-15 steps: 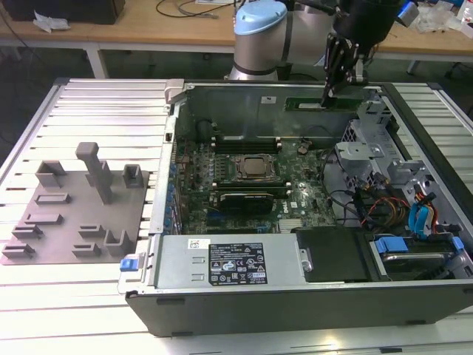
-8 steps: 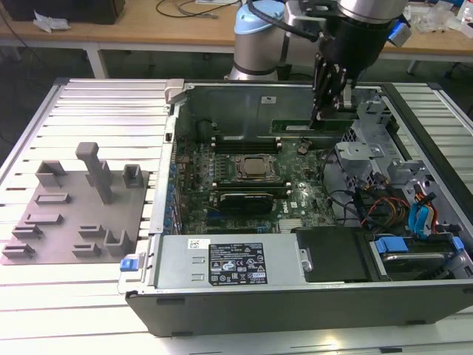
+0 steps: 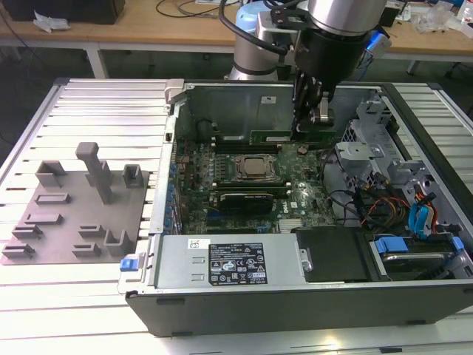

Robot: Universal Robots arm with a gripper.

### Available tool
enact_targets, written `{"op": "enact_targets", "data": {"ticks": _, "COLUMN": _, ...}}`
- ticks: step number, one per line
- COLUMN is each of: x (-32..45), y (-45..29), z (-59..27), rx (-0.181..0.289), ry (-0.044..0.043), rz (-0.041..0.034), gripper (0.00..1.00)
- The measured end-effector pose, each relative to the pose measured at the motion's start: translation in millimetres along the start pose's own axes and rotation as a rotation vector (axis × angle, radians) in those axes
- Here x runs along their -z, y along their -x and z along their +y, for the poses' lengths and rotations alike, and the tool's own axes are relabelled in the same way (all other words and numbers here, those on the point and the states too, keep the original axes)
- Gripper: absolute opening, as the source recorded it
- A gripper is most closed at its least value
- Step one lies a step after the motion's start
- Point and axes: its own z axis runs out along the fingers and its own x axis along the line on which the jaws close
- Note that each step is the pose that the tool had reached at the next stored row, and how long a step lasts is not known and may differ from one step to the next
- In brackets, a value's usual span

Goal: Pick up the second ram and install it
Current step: 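Pick up the second ram and move it above second insertion slot, then insert the second ram into the second slot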

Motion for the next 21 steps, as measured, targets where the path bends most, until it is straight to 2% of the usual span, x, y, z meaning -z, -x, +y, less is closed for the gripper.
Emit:
{"op": "enact_targets", "data": {"ticks": 11, "x": -0.3, "y": -0.1, "z": 0.1, "rx": 0.002, "ry": 0.0002, "rz": 0.0002, "gripper": 0.11}}
{"op": "enact_targets", "data": {"ticks": 15, "x": -10.1, "y": 2.2, "z": 8.5, "rx": 0.002, "ry": 0.0001, "rz": -0.0005, "gripper": 0.11}}
{"op": "enact_targets", "data": {"ticks": 21, "x": -26.2, "y": 1.2, "z": 9.5, "rx": 0.002, "ry": 0.0001, "rz": -0.0005, "gripper": 0.11}}
